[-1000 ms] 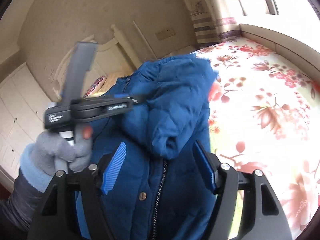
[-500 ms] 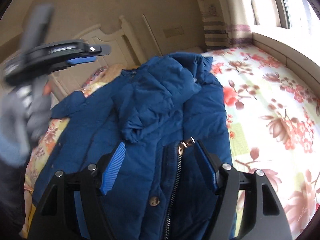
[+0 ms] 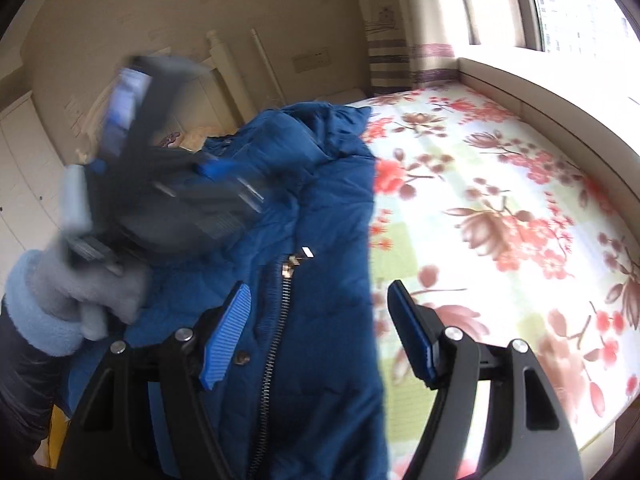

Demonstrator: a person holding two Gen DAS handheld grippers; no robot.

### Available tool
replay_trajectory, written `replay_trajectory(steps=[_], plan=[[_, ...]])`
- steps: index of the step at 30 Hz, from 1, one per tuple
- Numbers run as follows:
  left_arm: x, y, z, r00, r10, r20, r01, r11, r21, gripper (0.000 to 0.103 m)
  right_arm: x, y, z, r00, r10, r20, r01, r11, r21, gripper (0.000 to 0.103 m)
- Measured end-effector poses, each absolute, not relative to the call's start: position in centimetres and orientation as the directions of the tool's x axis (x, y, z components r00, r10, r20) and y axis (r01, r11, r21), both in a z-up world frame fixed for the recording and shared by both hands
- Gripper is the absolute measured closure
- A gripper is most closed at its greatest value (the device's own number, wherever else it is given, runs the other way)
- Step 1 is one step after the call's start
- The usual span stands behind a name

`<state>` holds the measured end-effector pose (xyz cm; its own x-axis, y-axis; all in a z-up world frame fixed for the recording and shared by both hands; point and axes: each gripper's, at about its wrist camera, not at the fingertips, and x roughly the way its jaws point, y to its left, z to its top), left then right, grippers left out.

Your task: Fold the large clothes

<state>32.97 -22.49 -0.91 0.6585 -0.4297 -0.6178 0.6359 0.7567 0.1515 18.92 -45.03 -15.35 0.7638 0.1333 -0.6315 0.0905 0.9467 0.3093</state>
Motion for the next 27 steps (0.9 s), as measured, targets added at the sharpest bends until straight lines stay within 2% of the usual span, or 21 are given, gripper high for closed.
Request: replay_trajectory(steps=[2, 4, 7, 9, 11, 14, 18, 21, 25, 27], plan=[[36.5, -17.4, 3.8, 0.713, -0.455, -0.533, 0.560, 0.827, 0.044, 0.076, 19.2, -45.4, -15.5, 0.759, 0.133, -0.637, 0.096, 0.945, 0.312, 0.033], [39.3, -11.9, 7.4, 0.797, -0.397, -0.455, 0.441, 0.897, -0.009, 0.076, 19.8, -45.5, -15.6, 0.754, 0.135, -0.643, 0.095, 0.946, 0.310, 0.033], [41.6, -7.0, 8.0, 0.810, -0.383, -0.444, 0.405, 0.913, -0.048, 0.076, 20.9, -45.3, -15.3, 0.759, 0.138, -0.637, 0.077, 0.952, 0.298, 0.033], [43.0, -4.3, 4.8, 0.770, -0.404, -0.494, 0.394, 0.910, -0.131, 0.074, 22.2, -45.0, -14.9, 0.757, 0.131, -0.640, 0.071, 0.958, 0.279, 0.033], [43.1, -2.1, 0.6, 0.715, -0.422, -0.557, 0.359, 0.906, -0.224, 0.067, 24.5, -44.7, -14.4, 0.752, 0.105, -0.651, 0.064, 0.971, 0.230, 0.030], [44.4, 0.2, -6.2, 0.628, -0.438, -0.643, 0.246, 0.896, -0.370, 0.067, 28.8, -43.7, -14.0, 0.728, 0.037, -0.685, 0.055, 0.992, 0.111, 0.029], [44.2, 3.8, -11.0, 0.595, -0.477, -0.646, 0.089, 0.839, -0.538, 0.067, 34.3, -41.6, -14.1, 0.685, -0.020, -0.728, 0.003, 1.000, -0.024, 0.029], [44.8, 6.1, -12.9, 0.574, -0.545, -0.611, 0.010, 0.751, -0.660, 0.067, 36.8, -38.8, -15.2, 0.658, -0.124, -0.743, -0.071, 0.972, -0.225, 0.029], [44.8, 5.8, -13.0, 0.587, -0.538, -0.604, 0.018, 0.755, -0.655, 0.068, 37.8, -36.2, -16.9, 0.711, -0.285, -0.643, -0.095, 0.867, -0.490, 0.029], [44.9, 5.1, -12.7, 0.592, -0.523, -0.613, 0.037, 0.777, -0.628, 0.072, 38.5, -36.1, -17.1, 0.736, -0.319, -0.597, -0.071, 0.841, -0.537, 0.033]])
